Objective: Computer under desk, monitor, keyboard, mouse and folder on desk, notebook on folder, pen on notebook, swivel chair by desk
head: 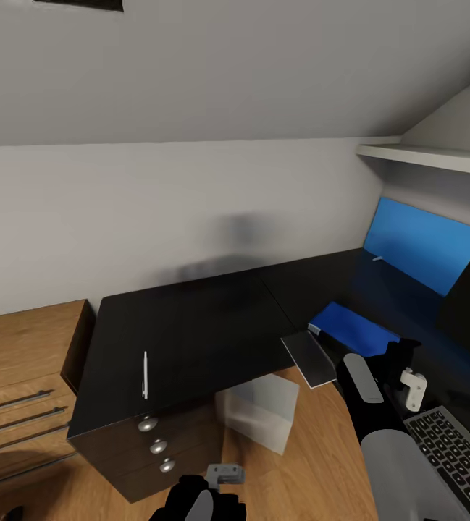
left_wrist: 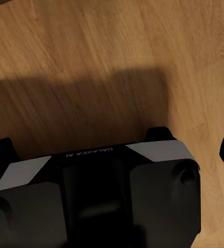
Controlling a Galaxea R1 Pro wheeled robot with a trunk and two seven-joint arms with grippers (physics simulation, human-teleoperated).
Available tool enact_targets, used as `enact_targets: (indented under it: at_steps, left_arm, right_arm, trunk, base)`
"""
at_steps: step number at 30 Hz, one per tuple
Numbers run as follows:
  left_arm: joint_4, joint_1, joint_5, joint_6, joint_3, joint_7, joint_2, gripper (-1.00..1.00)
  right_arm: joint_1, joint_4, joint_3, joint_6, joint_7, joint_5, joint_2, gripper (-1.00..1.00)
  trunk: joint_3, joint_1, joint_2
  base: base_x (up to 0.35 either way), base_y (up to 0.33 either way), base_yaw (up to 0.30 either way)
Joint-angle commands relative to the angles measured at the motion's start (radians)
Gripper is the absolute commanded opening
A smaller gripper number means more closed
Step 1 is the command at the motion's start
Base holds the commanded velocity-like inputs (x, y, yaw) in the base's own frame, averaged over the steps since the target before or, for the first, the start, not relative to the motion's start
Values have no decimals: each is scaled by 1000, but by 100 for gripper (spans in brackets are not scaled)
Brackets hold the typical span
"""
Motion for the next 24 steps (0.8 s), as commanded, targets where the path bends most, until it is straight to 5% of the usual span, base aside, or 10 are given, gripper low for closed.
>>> enact_targets:
  at_steps: [1, 24]
  left_arm:
    - [-2, -1, 11, 2, -2, 10, 0, 100]
    - [22, -1, 6, 0, -5, 9, -1, 100]
  right_arm:
    - [-1, -1, -2, 0, -9, 7, 1, 100]
    - [1, -30, -3, 2, -8, 7, 6, 100]
  trunk:
    - [-1, 0, -1]
    - [-1, 0, -1]
  base:
    - [-169, 0, 0]
    - [-102, 22, 0]
